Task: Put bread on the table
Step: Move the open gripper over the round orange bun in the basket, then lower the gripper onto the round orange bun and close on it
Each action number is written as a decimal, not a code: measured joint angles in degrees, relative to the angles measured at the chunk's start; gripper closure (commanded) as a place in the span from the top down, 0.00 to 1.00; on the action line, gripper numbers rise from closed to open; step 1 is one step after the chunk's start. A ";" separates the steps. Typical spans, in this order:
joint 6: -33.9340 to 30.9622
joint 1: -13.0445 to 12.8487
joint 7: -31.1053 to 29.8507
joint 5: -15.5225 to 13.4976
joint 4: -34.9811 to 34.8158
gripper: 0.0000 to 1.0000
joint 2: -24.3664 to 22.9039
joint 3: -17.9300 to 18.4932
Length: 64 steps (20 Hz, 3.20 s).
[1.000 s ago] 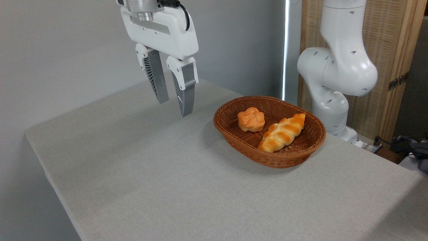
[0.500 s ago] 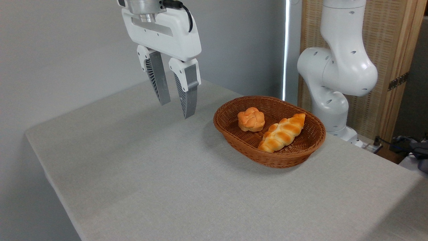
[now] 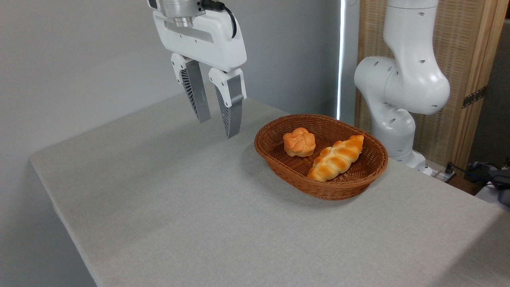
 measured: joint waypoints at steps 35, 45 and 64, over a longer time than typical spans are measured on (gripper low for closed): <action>0.56 -7.06 0.38 -0.01 -26.17 1.00 -22.18 -0.23; 4.64 -7.33 0.93 -0.01 -34.24 1.00 -24.66 -6.29; 6.96 -3.35 6.14 0.00 -50.81 1.00 -31.72 -16.75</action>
